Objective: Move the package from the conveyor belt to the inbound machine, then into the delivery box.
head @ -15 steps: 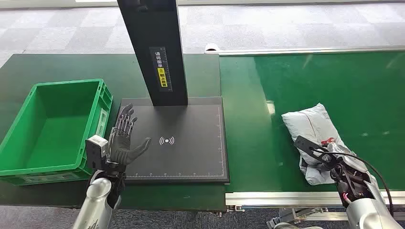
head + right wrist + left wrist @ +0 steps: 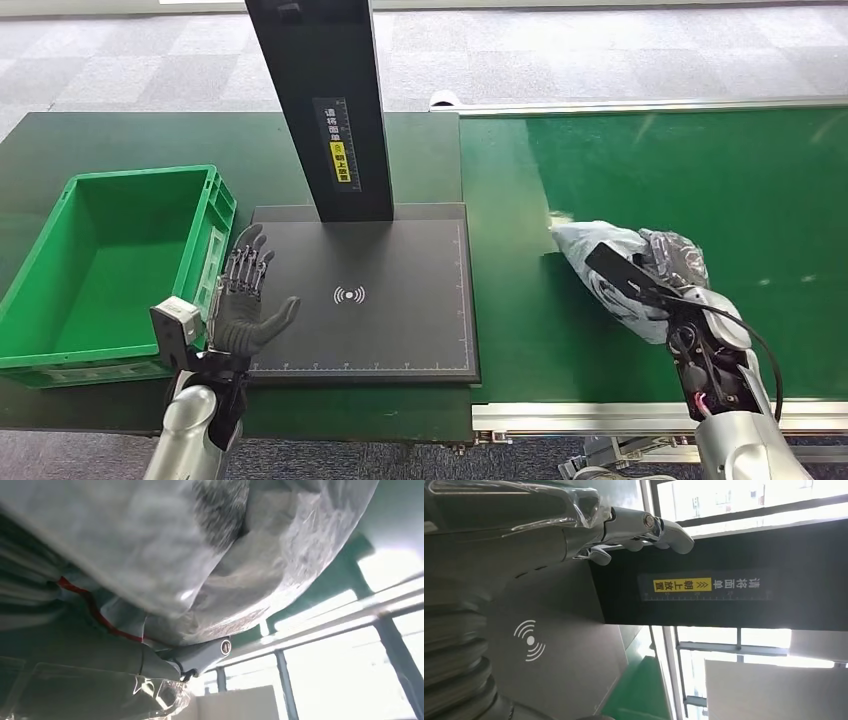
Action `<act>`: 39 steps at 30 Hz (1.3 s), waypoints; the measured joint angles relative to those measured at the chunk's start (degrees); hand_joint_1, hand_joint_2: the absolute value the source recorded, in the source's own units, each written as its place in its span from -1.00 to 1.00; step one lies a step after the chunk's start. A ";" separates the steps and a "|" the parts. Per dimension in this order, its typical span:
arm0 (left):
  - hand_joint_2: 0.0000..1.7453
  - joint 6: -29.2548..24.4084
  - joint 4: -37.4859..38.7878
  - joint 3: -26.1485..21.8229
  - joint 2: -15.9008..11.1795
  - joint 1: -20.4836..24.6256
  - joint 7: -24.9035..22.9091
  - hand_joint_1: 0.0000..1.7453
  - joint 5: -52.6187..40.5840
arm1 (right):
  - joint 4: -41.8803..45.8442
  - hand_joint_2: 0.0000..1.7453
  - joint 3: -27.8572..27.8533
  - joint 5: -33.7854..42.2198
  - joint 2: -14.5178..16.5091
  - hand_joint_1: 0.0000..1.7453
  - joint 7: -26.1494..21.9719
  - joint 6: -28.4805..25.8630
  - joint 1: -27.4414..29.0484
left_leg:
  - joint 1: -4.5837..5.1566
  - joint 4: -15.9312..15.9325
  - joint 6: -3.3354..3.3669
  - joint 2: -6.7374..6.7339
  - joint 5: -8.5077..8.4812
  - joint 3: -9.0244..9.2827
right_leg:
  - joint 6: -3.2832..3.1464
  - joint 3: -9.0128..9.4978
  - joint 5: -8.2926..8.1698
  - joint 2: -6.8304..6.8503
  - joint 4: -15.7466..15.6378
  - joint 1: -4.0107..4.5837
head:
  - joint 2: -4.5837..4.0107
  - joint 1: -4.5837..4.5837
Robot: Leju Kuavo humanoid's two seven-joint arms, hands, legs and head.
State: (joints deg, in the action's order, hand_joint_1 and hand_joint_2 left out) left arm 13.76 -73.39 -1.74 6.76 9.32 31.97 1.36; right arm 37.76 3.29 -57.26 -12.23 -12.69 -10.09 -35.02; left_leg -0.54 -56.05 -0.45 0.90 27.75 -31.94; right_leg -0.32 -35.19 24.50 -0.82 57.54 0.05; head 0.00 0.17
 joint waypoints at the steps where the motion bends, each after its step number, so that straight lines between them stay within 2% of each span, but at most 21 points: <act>1: 1.00 -0.45 -0.54 -0.17 0.03 -0.10 0.03 -1.00 -0.20 | 2.54 1.00 -0.54 0.81 0.34 1.00 -1.18 -1.21 0.81 | 0.00 0.00 0.00 0.00 0.00 -0.01 | 0.00 -0.01 0.00 0.01 0.00 0.00 | 0.00 0.00; 5: 1.00 -2.70 -2.47 -0.73 0.25 -0.30 0.42 -1.00 -1.06 | 12.58 1.00 -3.02 3.78 1.76 1.00 -5.49 -6.93 4.03 | 0.01 0.00 0.01 0.01 0.01 -0.04 | 0.04 -0.02 0.03 0.02 0.00 -0.02 | 0.00 -0.01; 13: 1.00 -3.66 -4.09 -0.98 0.59 -0.44 0.73 -1.00 -1.60 | 21.25 1.00 -5.51 4.97 2.98 1.00 -6.81 -8.69 6.85 | 0.04 -0.01 0.01 0.01 0.01 -0.03 | 0.05 -0.02 0.03 0.03 -0.01 -0.04 | 0.00 0.00; 16: 1.00 -5.85 -4.62 -0.99 0.83 -0.46 1.79 -1.00 -2.29 | 24.56 1.00 -6.64 9.46 3.81 1.00 -11.85 -14.23 8.69 | 0.02 -0.01 0.01 0.02 0.01 -0.03 | 0.04 -0.04 0.03 0.03 -0.01 -0.03 | -0.01 0.00; 20: 1.00 -9.11 -5.63 -0.96 1.48 -0.20 3.20 -1.00 -2.13 | 33.12 1.00 -7.71 16.00 6.13 1.00 -19.59 -22.93 12.57 | 0.00 0.01 0.00 0.02 0.03 -0.04 | 0.03 -0.07 0.06 0.02 0.00 0.01 | 0.00 0.00; 23: 1.00 -11.70 -6.01 -0.82 2.05 0.71 4.15 -1.00 -1.51 | 39.22 1.00 -6.63 11.61 7.75 1.00 -22.27 -27.78 15.10 | -0.01 0.03 0.00 -0.01 0.04 -0.04 | 0.03 -0.07 0.08 0.00 0.00 0.01 | 0.00 0.00; 27: 1.00 -11.54 -5.51 -0.02 2.44 3.35 3.73 -1.00 -0.17 | 41.81 1.00 -1.26 -10.06 8.70 1.00 -22.03 -29.36 16.71 | 0.00 0.03 0.01 -0.05 0.02 -0.02 | 0.03 -0.02 0.06 0.00 -0.01 0.00 | 0.00 -0.02; 29: 1.00 -11.05 -4.91 0.64 2.45 4.53 3.54 -1.00 0.10 | 41.27 1.00 2.90 -16.42 8.97 1.00 -21.32 -29.42 17.00 | 0.00 0.03 0.01 -0.05 -0.01 -0.02 | 0.03 0.01 0.03 0.00 0.00 0.00 | 0.00 -0.02; 33: 1.00 -10.97 -3.82 1.85 2.38 5.95 3.56 -1.00 0.33 | 36.50 1.00 15.12 -18.27 9.06 1.00 -17.03 -28.20 15.26 | 0.00 0.03 0.00 -0.11 -0.03 0.02 | 0.00 -0.01 -0.01 -0.03 0.01 0.01 | 0.00 0.00; 39: 1.00 -10.98 -2.64 3.46 2.02 6.60 3.96 -1.00 1.44 | 22.85 1.00 31.98 -19.09 9.76 1.00 -13.34 -22.17 8.08 | -0.02 0.03 0.00 -0.05 -0.04 0.00 | 0.00 -0.02 0.01 0.00 0.01 0.05 | 0.00 -0.01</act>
State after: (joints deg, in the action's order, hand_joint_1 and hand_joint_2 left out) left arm 2.78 -76.03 1.71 8.78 15.93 35.93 2.80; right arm 60.61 35.27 -76.35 -2.47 -26.02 -32.26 -26.94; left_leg -0.56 -56.02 -0.44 0.85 27.71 -31.94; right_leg -0.32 -35.21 24.51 -0.82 57.55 0.10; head 0.00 0.17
